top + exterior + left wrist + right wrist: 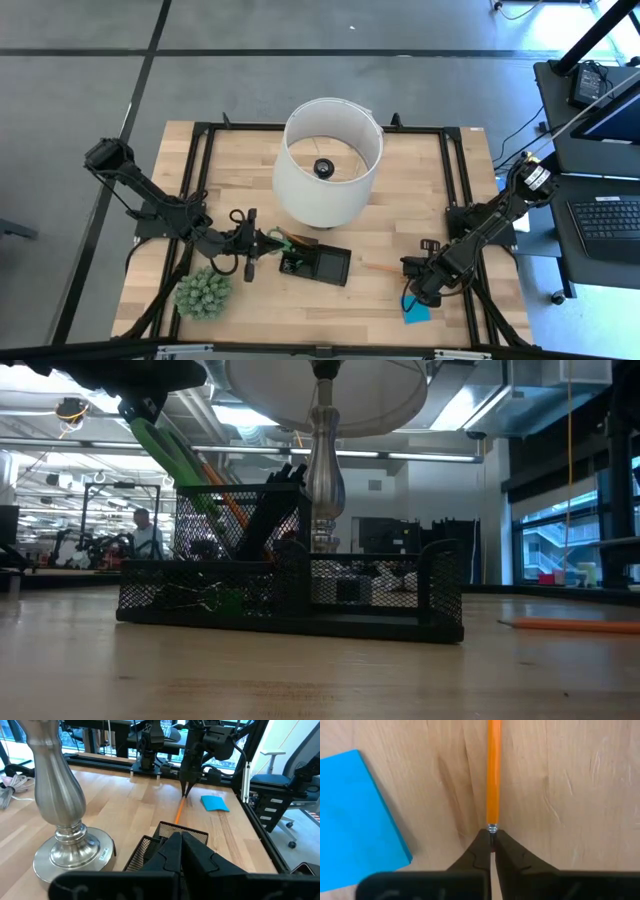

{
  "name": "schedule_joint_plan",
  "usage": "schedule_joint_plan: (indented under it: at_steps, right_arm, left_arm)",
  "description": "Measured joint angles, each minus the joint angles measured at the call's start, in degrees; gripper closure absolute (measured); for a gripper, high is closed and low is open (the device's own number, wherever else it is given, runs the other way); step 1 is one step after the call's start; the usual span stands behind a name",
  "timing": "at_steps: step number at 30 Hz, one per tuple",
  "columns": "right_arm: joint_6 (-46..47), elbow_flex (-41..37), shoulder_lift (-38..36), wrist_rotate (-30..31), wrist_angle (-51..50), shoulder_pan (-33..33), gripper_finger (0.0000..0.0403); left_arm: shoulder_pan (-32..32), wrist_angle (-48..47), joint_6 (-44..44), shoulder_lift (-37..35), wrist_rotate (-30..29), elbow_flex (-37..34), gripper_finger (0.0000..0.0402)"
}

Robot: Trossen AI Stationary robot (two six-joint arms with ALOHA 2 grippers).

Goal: Pick and place office supplies into organizer
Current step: Put the orange pencil into the black desk organizer

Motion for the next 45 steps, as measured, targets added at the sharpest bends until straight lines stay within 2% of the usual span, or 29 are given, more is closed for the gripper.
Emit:
schedule_joint_plan:
  at_steps: [12, 24, 30, 34, 40, 45]
  right_arm:
    - [-1.18, 4.39, -0.59, 0.86, -6.98, -0.33, 0.0391]
    - [-0.02, 9.91, -0.86, -4.19, -10.45, -0.15, 0.0391]
    - [0.04, 14.26, -0.96, -9.47, -13.52, -0.11, 0.0392]
    - [1.39, 17.91, -0.96, -11.04, -13.98, -0.11, 0.0392]
    - [4.70, 23.59, -1.01, -11.01, -14.22, -0.91, 0.0392]
    - [7.92, 27.55, -1.05, -10.93, -14.27, -2.55, 0.0392]
  left_arm:
    - [0.01, 0.00, 0.04, 0.00, 0.00, 0.00, 0.0400]
    - [0.01, 0.00, 0.03, 0.00, 0.01, 0.00, 0.0400]
    - [0.00, 0.02, 0.11, 0.00, -0.04, 0.00, 0.0396]
    - [0.02, 1.77, 2.62, 0.00, 1.58, 0.00, 0.0377]
    - [0.01, 12.62, 11.50, 0.71, 8.24, 0.34, 0.0329]
    - [0.00, 13.48, 20.95, 5.63, 12.54, 6.83, 0.0293]
